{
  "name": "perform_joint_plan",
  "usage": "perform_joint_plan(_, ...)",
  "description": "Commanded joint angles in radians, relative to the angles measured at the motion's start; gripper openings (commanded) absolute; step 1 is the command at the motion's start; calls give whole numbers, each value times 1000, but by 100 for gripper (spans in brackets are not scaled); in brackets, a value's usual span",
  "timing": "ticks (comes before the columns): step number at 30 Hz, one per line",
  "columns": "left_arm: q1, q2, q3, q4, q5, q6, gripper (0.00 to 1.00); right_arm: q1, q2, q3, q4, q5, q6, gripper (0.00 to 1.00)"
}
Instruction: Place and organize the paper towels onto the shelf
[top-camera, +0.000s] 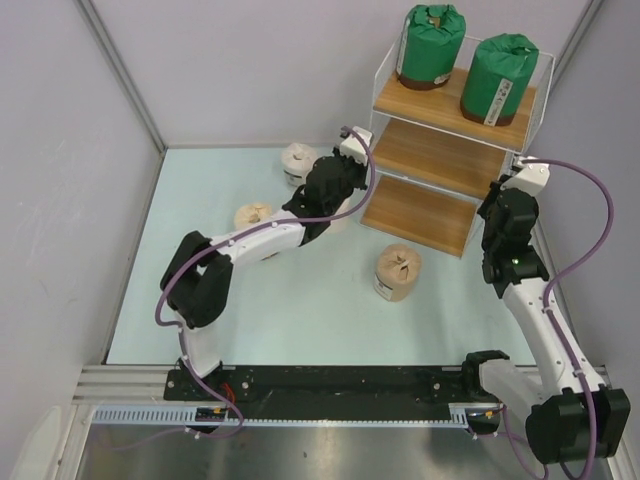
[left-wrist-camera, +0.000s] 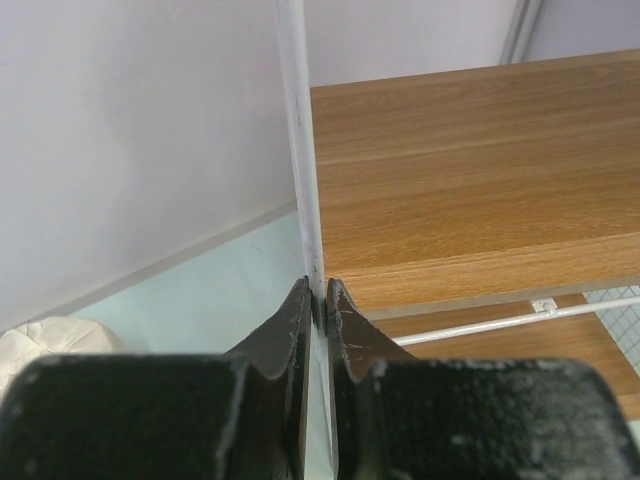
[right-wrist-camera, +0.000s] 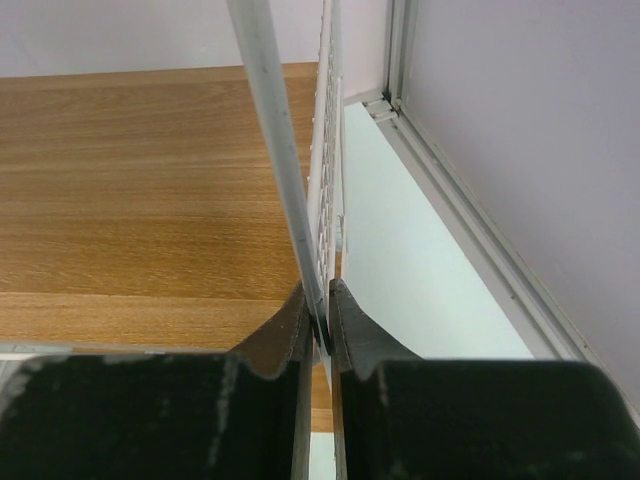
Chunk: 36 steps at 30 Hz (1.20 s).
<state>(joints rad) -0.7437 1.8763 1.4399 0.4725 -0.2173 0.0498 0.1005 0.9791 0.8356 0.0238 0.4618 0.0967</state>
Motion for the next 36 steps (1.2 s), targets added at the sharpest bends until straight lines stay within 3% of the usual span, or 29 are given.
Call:
perform_joint_plan(1, 4, -130, -52, 21, -25, -7, 8, -16, -95, 34, -16, 74, 77, 0)
perform_joint_plan(11, -39, -308, -251, 35, -76, -21, 8, -15, -204, 33, -200, 51, 129, 0)
perform_joint_plan(22, -52, -385, -331, 9, -88, -42, 9, -13, -316, 34, -335, 21, 187, 0)
perform_joint_plan(24, -56, -397, -337, -3, -86, -72, 16, -13, -332, 34, -337, 24, 186, 6)
perform_joint_plan(25, -56, -401, -338, -11, -83, -77, 21, -15, -336, 36, -331, 14, 173, 15)
perform_joint_plan(26, -56, -405, -340, -15, -83, -82, 37, -15, -342, 34, -329, 2, 169, 38)
perform_joint_plan(28, -56, -419, -340, -43, -85, -96, 53, -15, -352, 36, -328, -35, 166, 58)
perform_joint_plan(29, -56, -425, -342, -54, -83, -100, 67, -12, -356, 36, -331, -46, 164, 62)
perform_joint_plan(31, -56, -450, -343, -80, -80, -116, 80, -13, -375, 36, -346, -87, 163, 77)
perform_joint_plan(32, -56, -462, -346, -86, -70, -120, 87, -13, -382, 36, -349, -106, 152, 79)
perform_joint_plan(36, -56, -528, -351, -143, -19, -157, 98, -12, -439, 34, -355, -198, 140, 84)
